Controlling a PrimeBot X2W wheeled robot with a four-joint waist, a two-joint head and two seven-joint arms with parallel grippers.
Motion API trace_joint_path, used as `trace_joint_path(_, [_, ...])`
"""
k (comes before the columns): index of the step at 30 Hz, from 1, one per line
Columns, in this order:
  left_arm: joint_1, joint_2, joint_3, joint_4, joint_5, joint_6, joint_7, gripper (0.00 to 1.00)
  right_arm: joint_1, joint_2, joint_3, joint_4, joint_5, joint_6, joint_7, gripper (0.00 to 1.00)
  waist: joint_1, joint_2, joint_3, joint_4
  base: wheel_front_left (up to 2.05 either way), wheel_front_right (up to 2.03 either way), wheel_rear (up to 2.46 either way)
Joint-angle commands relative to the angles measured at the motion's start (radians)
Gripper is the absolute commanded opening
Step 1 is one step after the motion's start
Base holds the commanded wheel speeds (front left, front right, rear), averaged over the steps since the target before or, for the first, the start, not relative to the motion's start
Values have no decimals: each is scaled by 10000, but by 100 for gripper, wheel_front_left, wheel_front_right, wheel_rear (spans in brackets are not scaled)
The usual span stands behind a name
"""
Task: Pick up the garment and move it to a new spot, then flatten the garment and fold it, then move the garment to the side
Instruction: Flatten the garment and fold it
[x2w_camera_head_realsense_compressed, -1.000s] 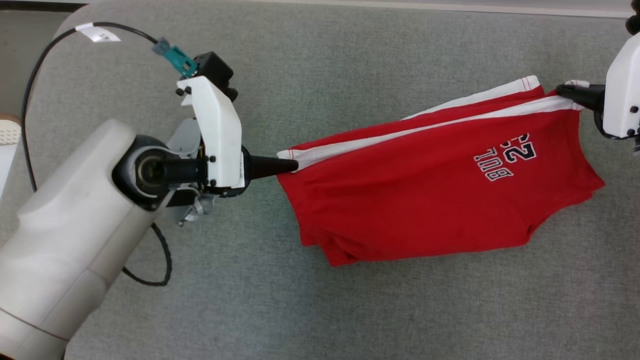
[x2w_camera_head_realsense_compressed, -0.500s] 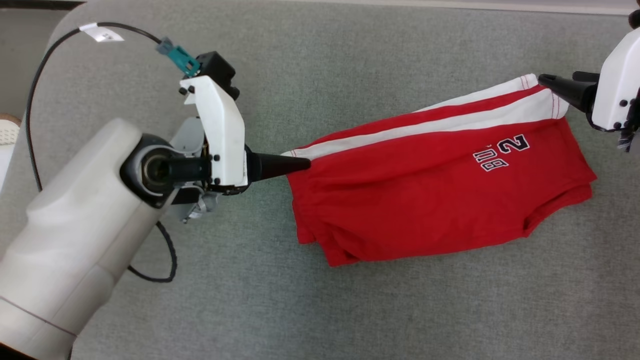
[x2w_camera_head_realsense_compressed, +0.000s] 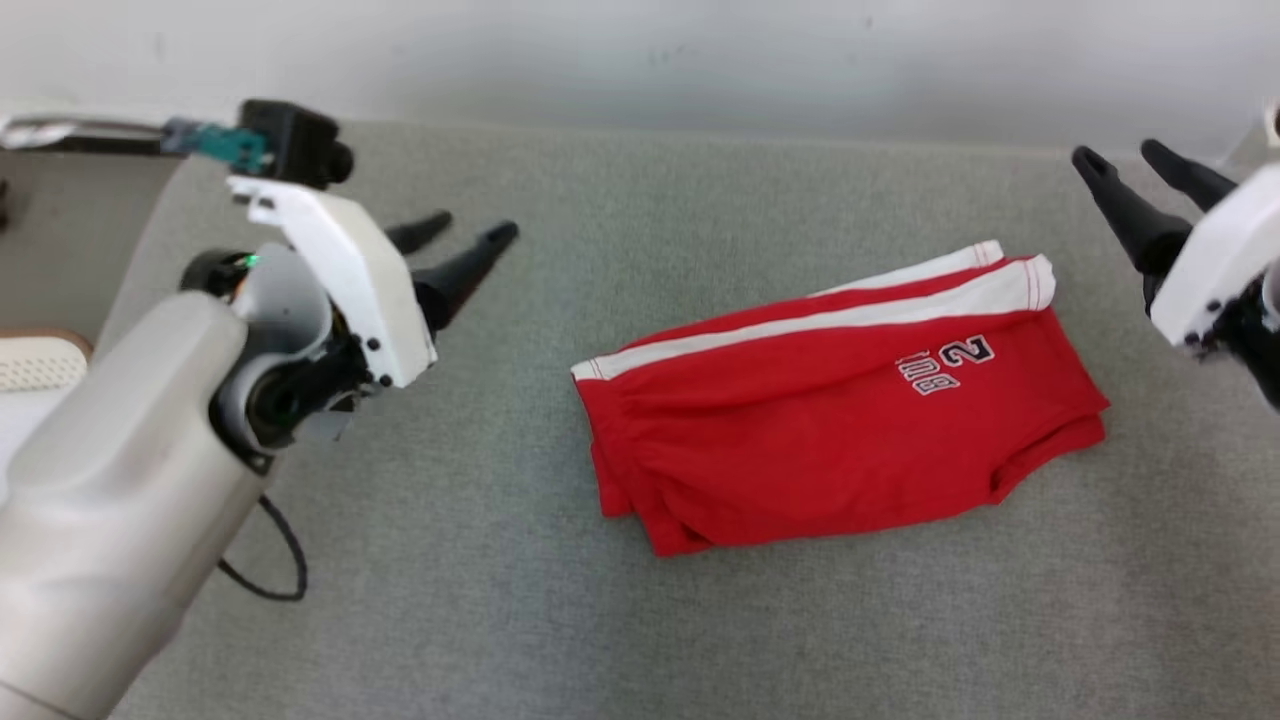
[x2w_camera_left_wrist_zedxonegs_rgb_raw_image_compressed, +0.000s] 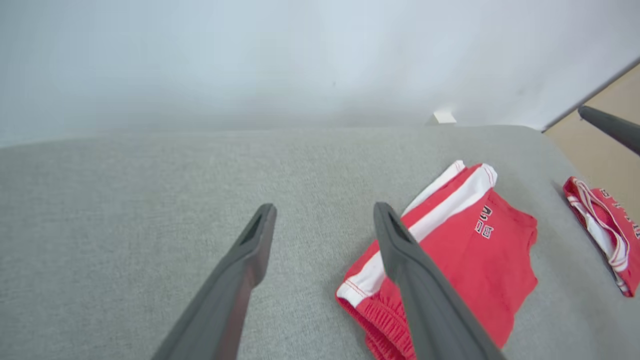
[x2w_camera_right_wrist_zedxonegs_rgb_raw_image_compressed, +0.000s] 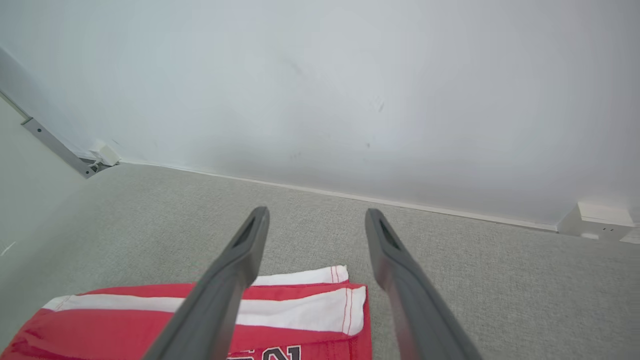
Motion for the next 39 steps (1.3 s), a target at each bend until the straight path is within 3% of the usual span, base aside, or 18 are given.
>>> trace_joint_path(1, [288,59,81,-43,174,132,-401,100,279,-69,3,51,-39,-27,-269,100,1,0,-218,41,0,0,0])
trace_joint_path(5, [1205,44,366,-403,870,775,-2516,100,976,-10,-137,573,23,-25,-1460,100,1,0,-432,149,0,0,0])
trace_joint_path(12, [2843,-28,498,-1325,1943,1997,-5307,100,1729,249,-19,1680,18,-25,-2360,100,1,0,-488,513,0,0,0])
trace_joint_path(18, [4018,-483,599,-2255,2328,2695,-6026,100,1701,390,122,3028,72,-25,-2209,100,1,0,-291,1025,0,0,0])
trace_joint_path(24, [5081,-1053,887,-2806,2714,2938,-6137,100,1624,576,300,4012,453,-25,-1226,100,1,0,-196,1542,0,0,0])
trace_joint_path(30, [6036,-1703,1426,-2989,2947,2753,-6142,100,1832,798,516,5048,824,-28,463,100,1,0,-225,1842,0,0,0])
trace_joint_path(34, [6445,-2009,1776,-2968,3239,2593,-6145,100,2018,1091,714,4959,1033,-10,1533,100,1,0,-270,1929,0,0,0])
trace_joint_path(35, [6516,-2065,1851,-2950,3299,2547,-6145,100,2040,1117,761,4822,1068,1,1632,92,1,0,-281,1939,0,0,0])
trace_joint_path(36, [6579,-2120,1909,-2922,3366,2513,-6145,100,2060,1141,797,4641,1120,16,1701,58,1,0,-294,1943,0,0,0])
trace_joint_path(37, [6623,-2170,1953,-2899,3436,2472,-6145,100,2045,1137,802,4498,1150,24,1675,38,1,0,-306,1945,0,0,0])
trace_joint_path(38, [6660,-2212,2000,-2880,3513,2419,-6146,100,1998,1103,816,4362,1147,24,1549,4,1,0,-320,1944,0,0,0])
trace_joint_path(39, [6696,-2240,2043,-2850,3529,2386,-6146,100,1953,1076,815,4274,1148,24,1411,0,1,0,-347,1933,0,0,0])
